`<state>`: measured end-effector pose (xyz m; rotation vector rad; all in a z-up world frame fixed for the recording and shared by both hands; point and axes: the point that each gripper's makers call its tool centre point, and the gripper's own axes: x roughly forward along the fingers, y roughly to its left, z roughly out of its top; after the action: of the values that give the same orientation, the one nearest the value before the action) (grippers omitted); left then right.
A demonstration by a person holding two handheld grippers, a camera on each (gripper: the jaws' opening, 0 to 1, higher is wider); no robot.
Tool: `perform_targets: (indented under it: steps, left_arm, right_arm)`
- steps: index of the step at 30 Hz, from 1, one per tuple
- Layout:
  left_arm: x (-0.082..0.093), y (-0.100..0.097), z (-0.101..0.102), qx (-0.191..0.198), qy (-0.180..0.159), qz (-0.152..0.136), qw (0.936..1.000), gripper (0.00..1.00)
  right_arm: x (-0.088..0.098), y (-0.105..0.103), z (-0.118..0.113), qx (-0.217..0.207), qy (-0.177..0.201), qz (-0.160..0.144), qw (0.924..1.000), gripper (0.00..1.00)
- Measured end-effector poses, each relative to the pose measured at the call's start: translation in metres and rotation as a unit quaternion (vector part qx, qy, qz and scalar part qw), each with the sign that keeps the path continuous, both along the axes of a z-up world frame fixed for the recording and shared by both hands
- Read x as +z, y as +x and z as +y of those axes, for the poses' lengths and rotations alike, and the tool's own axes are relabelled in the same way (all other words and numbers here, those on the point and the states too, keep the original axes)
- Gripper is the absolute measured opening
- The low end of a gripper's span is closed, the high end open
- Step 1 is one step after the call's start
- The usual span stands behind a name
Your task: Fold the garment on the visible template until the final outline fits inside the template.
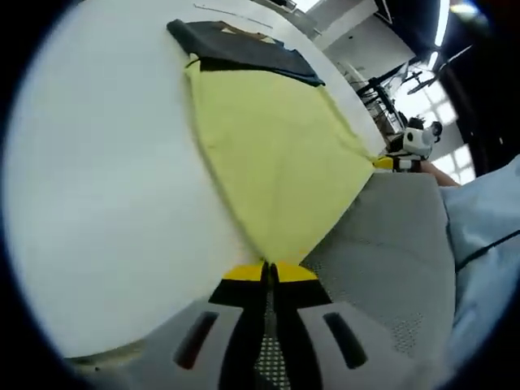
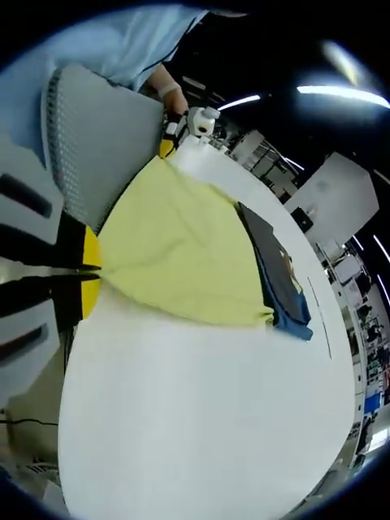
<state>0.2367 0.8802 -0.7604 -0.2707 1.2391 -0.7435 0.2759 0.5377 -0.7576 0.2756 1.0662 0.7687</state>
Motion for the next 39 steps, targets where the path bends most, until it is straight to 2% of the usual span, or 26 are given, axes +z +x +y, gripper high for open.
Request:
perform_targets:
  steps: [2, 3, 4, 7, 10, 14, 16, 17, 19, 23, 27, 29, 30, 35, 39]
  left_arm:
    - [0.011, 0.007, -0.002, 0.01, -0.017, -0.011, 0.9997, 0.0]
    - [0.021, 0.014, -0.006, 0.021, -0.041, -0.019, 0.9987, 0.0]
    - [0.026, 0.017, -0.006, 0.029, -0.051, -0.022, 0.9981, 0.0]
    - [0.04, 0.032, 0.001, 0.039, -0.057, -0.035, 0.997, 0.0]
    - [0.064, 0.06, 0.0, 0.06, -0.09, -0.071, 0.9915, 0.0]
    - [0.089, 0.1, 0.003, 0.08, -0.111, -0.115, 0.9839, 0.0]
    - [0.094, 0.12, 0.008, 0.079, -0.099, -0.134, 0.9829, 0.0]
    - [0.095, 0.123, 0.008, 0.078, -0.097, -0.138, 0.9826, 0.0]
    - [0.102, 0.142, 0.009, 0.081, -0.097, -0.154, 0.9799, 0.0]
    - [0.113, 0.177, 0.01, 0.095, -0.105, -0.177, 0.9738, 0.0]
    - [0.115, 0.212, 0.016, 0.111, -0.096, -0.198, 0.9692, 0.0]
    - [0.118, 0.228, 0.017, 0.125, -0.098, -0.211, 0.9645, 0.0]
    - [0.119, 0.234, 0.018, 0.128, -0.1, -0.214, 0.9632, 0.0]
    - [0.12, 0.272, 0.027, 0.165, -0.101, -0.242, 0.9508, 0.0]
    - [0.117, 0.294, 0.031, 0.192, -0.109, -0.244, 0.9445, 0.0]
  right_arm:
    - [0.013, 0.006, 0.003, -0.014, 0.022, -0.004, 0.9997, 0.0]
    - [0.018, 0.009, 0.003, -0.021, 0.03, -0.005, 0.9993, 0.0]
    - [0.023, 0.012, 0.004, -0.027, 0.039, -0.005, 0.9989, 0.0]
    - [0.041, 0.027, 0.006, -0.043, 0.063, -0.015, 0.9969, 0.0]
    - [0.064, 0.051, 0.01, -0.057, 0.093, -0.038, 0.9933, 0.0]
    - [0.085, 0.085, 0.016, -0.05, 0.102, -0.073, 0.9909, 0.0]
    - [0.09, 0.101, 0.017, -0.048, 0.102, -0.082, 0.9902, 0.0]
    - [0.093, 0.109, 0.018, -0.047, 0.104, -0.089, 0.9895, 0.0]
    - [0.1, 0.135, 0.021, -0.05, 0.111, -0.103, 0.9872, 0.0]
    - [0.109, 0.168, 0.029, -0.046, 0.11, -0.126, 0.9849, 0.0]
    - [0.118, 0.202, 0.037, -0.032, 0.098, -0.158, 0.9821, 0.0]
    - [0.12, 0.219, 0.04, -0.029, 0.087, -0.169, 0.9814, 0.0]
    - [0.122, 0.229, 0.042, -0.021, 0.079, -0.184, 0.9795, 0.0]
    - [0.122, 0.268, 0.044, -0.021, 0.056, -0.208, 0.9763, 0.0]
    - [0.118, 0.292, 0.045, -0.023, 0.043, -0.22, 0.9742, 0.0]
